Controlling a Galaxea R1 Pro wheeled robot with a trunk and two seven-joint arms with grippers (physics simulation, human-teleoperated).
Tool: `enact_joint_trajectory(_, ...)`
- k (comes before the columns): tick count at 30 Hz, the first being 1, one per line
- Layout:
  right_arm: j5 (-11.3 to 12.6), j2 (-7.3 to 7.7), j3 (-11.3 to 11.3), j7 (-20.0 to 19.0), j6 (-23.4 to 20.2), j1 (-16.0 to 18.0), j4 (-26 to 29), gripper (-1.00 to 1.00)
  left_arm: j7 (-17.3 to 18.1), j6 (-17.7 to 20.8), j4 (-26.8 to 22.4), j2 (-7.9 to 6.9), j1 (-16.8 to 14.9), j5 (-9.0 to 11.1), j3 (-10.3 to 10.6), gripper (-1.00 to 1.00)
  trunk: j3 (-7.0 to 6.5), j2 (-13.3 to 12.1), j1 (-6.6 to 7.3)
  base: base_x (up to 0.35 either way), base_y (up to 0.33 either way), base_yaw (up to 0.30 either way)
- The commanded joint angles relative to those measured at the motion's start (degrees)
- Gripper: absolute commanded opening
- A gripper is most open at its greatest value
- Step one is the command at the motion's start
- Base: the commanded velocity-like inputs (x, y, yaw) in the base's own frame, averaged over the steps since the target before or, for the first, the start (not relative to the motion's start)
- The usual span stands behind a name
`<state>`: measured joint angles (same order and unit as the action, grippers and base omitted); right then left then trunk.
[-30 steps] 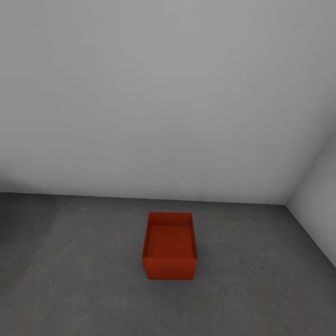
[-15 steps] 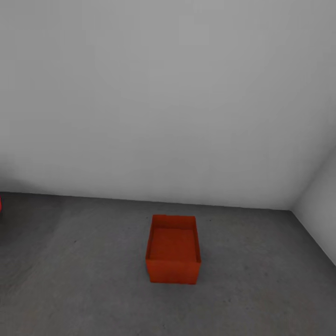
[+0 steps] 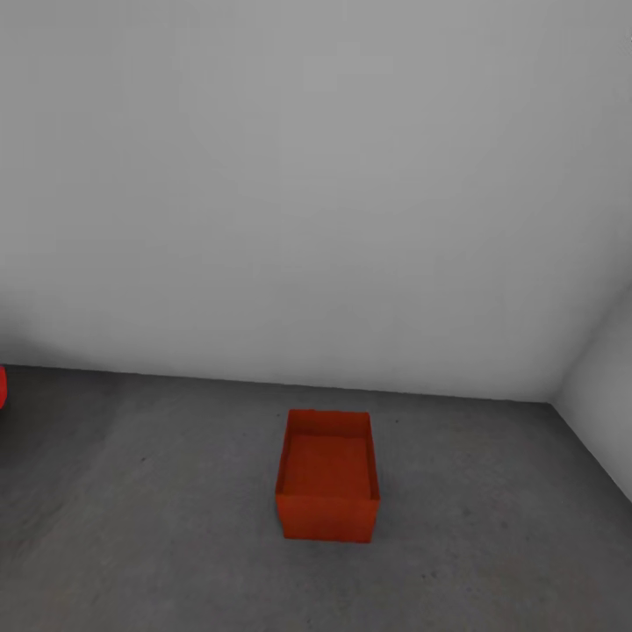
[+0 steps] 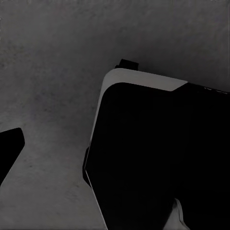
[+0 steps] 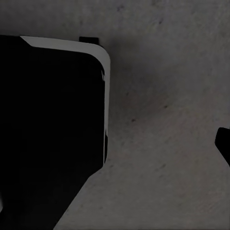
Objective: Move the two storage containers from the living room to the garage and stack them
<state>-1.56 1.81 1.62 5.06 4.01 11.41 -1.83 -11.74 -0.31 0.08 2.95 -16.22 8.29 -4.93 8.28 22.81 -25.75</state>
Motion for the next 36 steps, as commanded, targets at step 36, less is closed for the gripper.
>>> enact_joint_trajectory(36,-0.4,0.24,0.2,0.0,0.2,0.1,-0.1,1.0,2.1,0.4,-0.1,0.14,0.7,0.2,-0.4,1.0,-3.06,0.1,-0.03,0.0,0.0,0.0)
